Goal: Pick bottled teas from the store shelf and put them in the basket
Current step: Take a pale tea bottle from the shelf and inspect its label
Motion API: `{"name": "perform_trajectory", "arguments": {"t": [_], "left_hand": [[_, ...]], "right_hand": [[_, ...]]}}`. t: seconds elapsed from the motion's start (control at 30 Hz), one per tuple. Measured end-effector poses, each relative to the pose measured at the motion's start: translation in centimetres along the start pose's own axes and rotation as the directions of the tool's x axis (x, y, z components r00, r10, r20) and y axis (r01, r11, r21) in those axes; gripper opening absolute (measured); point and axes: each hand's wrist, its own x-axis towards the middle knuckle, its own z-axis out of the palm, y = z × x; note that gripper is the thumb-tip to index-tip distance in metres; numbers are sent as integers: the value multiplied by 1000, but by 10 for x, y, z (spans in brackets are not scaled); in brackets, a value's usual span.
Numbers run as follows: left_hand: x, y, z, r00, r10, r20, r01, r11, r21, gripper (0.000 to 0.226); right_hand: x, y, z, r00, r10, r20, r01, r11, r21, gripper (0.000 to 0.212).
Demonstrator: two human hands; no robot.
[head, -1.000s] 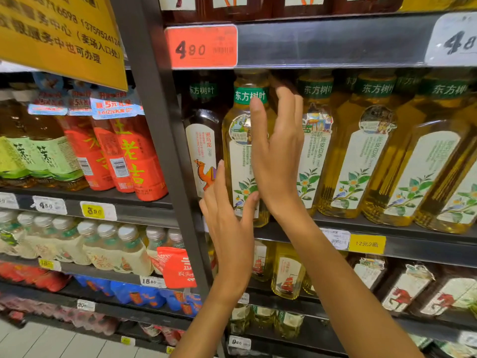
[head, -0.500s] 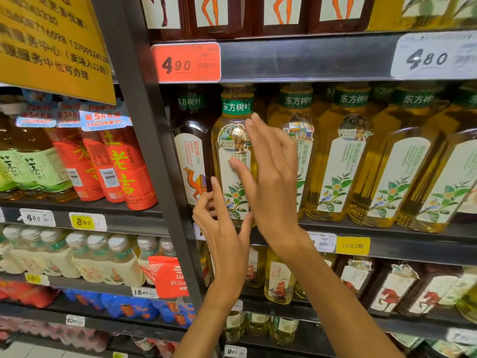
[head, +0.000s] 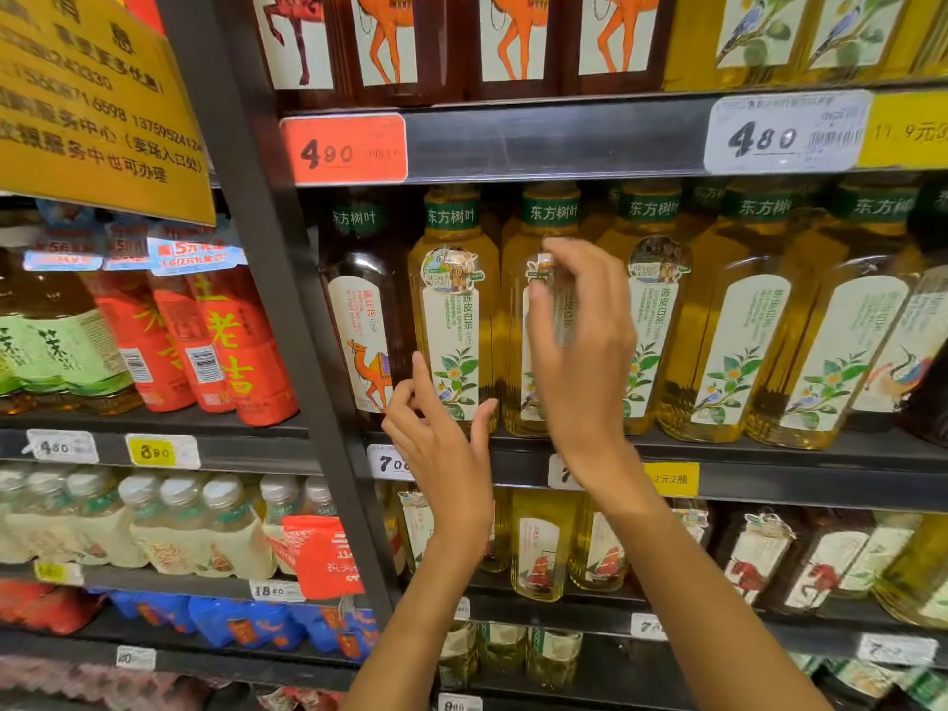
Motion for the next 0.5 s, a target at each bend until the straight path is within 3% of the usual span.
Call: {"name": "perform_trajectory", "arguments": {"t": [0.1,0.2,0.3,0.4,0.5], "left_hand": [[2,3,-1,999,-15,37,14,1000,23,82],[1,5,-5,997,-28,71,27,999,16,81],[-5,11,-9,998,-23,63,23,1000,-10,77],[-14,17,-13,998,29,51,-24,995,-101,65],[-14,16,-18,986,85,145,-50,972,-231,52]], "right_hand": [[24,1,-4,998,53,-15,-53,998,-39,28],[48,7,0,974,184,129,-172,981,-94,12],[63,12,9,903,288,319,-259,957,-130,39],[65,12,12,901,330,281,-308,944,-119,44],[64,11,8,914,341,220,-350,937,0,44]]}}
